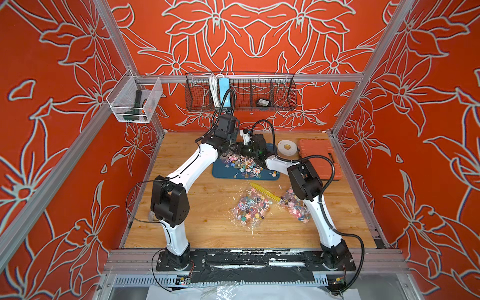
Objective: Pour candies out of the ziploc bag
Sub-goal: 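Pour the candies out of the ziploc bag onto the tray.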
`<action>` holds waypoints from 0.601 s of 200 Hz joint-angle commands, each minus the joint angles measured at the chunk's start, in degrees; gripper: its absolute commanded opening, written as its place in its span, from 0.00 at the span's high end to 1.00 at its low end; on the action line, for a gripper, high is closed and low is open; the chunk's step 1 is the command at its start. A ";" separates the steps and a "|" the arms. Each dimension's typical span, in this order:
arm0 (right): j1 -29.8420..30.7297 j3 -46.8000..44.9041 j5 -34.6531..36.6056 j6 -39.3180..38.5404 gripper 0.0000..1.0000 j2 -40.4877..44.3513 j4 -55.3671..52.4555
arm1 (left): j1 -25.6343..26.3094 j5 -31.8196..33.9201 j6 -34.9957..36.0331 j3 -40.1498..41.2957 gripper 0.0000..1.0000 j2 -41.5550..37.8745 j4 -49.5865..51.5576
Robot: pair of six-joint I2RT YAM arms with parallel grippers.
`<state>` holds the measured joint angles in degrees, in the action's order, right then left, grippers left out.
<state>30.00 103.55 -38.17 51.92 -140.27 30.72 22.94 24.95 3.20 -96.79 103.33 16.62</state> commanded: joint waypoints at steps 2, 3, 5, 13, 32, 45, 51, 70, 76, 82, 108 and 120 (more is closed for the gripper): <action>0.40 -4.89 1.58 -1.74 1.00 1.12 -5.28 | 0.44 3.86 0.80 -0.96 1.00 -6.67 -9.07; 0.32 -5.00 1.55 -1.74 1.00 1.26 -5.12 | 0.44 3.96 0.82 -0.86 1.00 -6.79 -9.07; 0.34 -5.21 1.44 -1.67 1.00 1.47 -4.90 | 0.44 4.29 0.84 -0.72 1.00 -6.99 -9.02; 0.40 -6.31 1.35 -1.58 1.00 2.44 -4.16 | 0.40 5.19 0.84 -0.03 1.00 -7.66 -8.78; 0.41 -9.06 0.95 -1.02 1.00 4.98 -2.07 | 0.44 7.00 0.67 1.74 1.00 -9.54 -8.15; 0.50 -11.18 0.91 -1.10 1.00 7.13 -1.31 | 0.44 8.62 0.49 3.11 1.00 -10.80 -7.14; 0.48 -12.23 0.91 -1.25 1.00 8.13 -1.14 | 0.35 9.86 0.40 3.82 1.00 -11.49 -6.77; 0.74 -15.27 0.69 -1.23 1.00 11.33 -0.08 | -0.27 12.62 -0.43 7.32 1.00 -13.82 -6.16; 0.85 -16.01 0.55 -1.30 1.00 12.25 0.20 | -0.67 13.10 -1.04 8.53 1.00 -14.54 -5.88; 1.10 -16.73 0.35 -1.39 1.00 13.22 0.20 | -1.31 13.27 -1.75 9.59 1.00 -15.29 -5.38; 2.42 -18.23 -0.14 -3.12 1.00 16.49 -1.59 | -5.04 12.67 -5.52 13.83 1.00 -19.05 -3.32; 3.27 -18.21 -0.41 -4.17 1.00 17.59 -3.24 | -6.97 12.20 -6.89 15.71 1.00 -20.99 -2.88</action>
<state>32.16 87.07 -38.48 50.96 -124.38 33.67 19.99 33.15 0.12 -82.74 87.74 16.34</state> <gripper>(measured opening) 0.050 0.046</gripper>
